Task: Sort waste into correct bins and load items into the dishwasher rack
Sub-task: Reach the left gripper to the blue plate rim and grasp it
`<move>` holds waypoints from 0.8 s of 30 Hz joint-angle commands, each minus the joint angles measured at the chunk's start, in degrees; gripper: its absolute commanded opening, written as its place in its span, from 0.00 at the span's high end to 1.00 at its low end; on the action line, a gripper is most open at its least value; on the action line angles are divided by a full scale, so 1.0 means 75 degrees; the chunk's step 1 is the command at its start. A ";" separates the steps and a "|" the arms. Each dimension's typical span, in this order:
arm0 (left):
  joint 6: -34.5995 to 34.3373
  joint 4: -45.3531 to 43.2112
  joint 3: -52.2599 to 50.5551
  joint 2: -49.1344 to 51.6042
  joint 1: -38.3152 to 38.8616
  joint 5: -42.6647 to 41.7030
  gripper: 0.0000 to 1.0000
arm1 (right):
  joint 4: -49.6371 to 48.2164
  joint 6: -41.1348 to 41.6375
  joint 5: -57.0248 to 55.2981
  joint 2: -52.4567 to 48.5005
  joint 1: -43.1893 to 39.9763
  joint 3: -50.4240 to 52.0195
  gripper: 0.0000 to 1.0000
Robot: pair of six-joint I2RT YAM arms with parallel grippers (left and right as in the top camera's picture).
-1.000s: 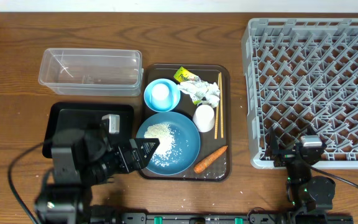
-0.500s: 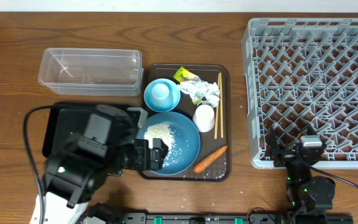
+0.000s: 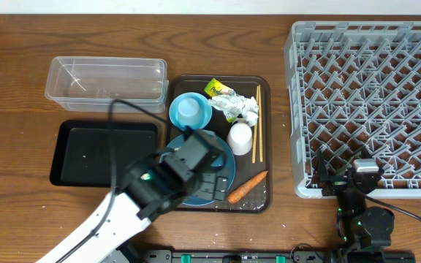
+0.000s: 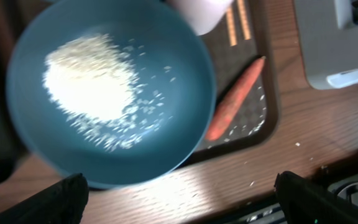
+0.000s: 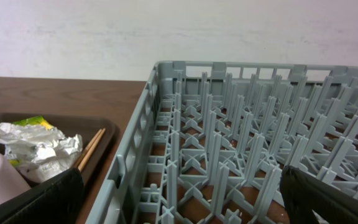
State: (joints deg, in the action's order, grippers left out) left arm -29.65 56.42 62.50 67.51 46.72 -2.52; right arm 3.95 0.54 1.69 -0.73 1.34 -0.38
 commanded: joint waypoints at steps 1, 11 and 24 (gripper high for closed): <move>-0.0154 -0.0271 0.0128 0.0428 0.0289 0.0198 0.02 | 0.0029 -0.0111 -0.0023 0.0009 -0.0041 0.0009 0.01; -0.0577 -0.0408 0.0099 0.1839 0.0618 0.0198 0.02 | 0.0029 -0.0111 -0.0023 0.0009 -0.0041 0.0009 0.01; -0.1207 -0.1565 0.0099 0.3474 0.0618 -0.0140 0.04 | 0.0029 -0.0111 -0.0023 0.0009 -0.0041 0.0009 0.01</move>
State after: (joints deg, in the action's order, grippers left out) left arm -37.78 46.06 62.50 92.14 51.20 -4.47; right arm 3.97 0.54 1.67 -0.73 1.34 -0.38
